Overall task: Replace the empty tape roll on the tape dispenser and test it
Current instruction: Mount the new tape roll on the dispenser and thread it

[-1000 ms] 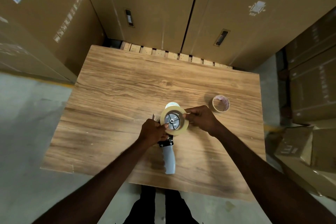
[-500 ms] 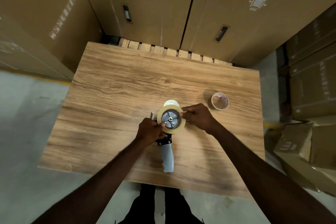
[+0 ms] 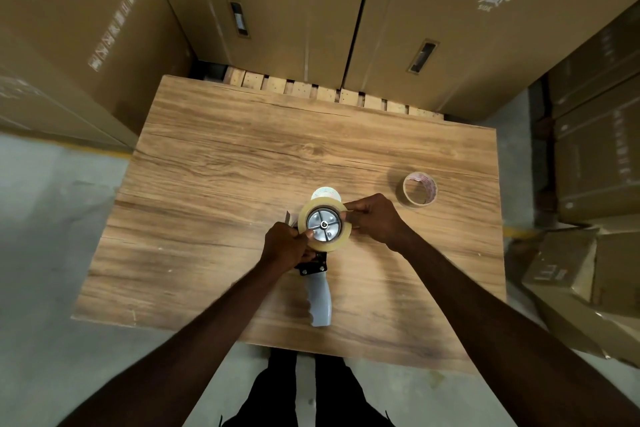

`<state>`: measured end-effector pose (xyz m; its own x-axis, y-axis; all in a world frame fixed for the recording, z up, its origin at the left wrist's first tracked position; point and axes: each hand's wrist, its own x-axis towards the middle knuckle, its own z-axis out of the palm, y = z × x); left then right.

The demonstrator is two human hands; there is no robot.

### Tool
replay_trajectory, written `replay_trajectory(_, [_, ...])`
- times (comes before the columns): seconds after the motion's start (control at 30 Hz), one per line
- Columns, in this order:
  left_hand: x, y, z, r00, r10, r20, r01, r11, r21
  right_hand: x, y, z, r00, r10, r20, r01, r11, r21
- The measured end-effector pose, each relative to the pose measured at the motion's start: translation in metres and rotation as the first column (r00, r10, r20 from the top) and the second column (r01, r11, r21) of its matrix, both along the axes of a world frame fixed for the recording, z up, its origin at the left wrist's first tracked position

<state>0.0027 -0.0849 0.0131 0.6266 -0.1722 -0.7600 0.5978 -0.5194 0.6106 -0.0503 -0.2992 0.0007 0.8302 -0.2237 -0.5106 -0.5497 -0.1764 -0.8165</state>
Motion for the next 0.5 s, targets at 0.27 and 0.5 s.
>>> replay_trajectory(0.27, [-0.002, 0.003, 0.008, 0.996, -0.031, 0.082, 0.024, 0.996, 0.084, -0.006, 0.003, -0.011, 0.995, -0.076, -0.066, 0.079, 0.996, 0.042])
replay_trajectory(0.5, [0.002, 0.006, 0.005, 1.000, -0.005, 0.028, 0.003, 0.999, 0.047, -0.007, 0.000, -0.019, 0.991, -0.095, -0.092, 0.107, 0.984, 0.140])
